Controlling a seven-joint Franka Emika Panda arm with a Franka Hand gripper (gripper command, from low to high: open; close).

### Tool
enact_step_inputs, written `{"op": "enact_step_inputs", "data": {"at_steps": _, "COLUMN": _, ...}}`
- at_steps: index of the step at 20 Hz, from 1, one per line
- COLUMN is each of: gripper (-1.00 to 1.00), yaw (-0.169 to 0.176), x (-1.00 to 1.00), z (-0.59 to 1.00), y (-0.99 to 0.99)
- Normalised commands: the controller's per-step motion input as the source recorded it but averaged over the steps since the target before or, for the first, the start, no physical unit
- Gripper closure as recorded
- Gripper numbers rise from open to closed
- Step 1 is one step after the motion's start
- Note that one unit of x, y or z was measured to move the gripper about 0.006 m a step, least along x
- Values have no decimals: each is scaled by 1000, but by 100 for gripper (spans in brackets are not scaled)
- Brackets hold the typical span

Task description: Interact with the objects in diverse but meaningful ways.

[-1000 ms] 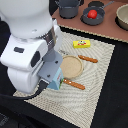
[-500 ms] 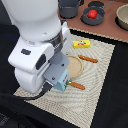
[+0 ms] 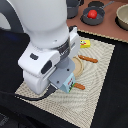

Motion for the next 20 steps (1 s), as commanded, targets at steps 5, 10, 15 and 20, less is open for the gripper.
{"op": "enact_step_inputs", "data": {"at_steps": 5, "gripper": 100, "yaw": 0, "x": 27, "z": -142, "y": -233}}
{"op": "enact_step_inputs", "data": {"at_steps": 10, "gripper": -100, "yaw": 0, "x": 111, "z": -82, "y": -183}}
{"op": "enact_step_inputs", "data": {"at_steps": 15, "gripper": -100, "yaw": 0, "x": 249, "z": 40, "y": -25}}
{"op": "enact_step_inputs", "data": {"at_steps": 20, "gripper": -100, "yaw": -1, "x": 306, "z": 617, "y": 21}}
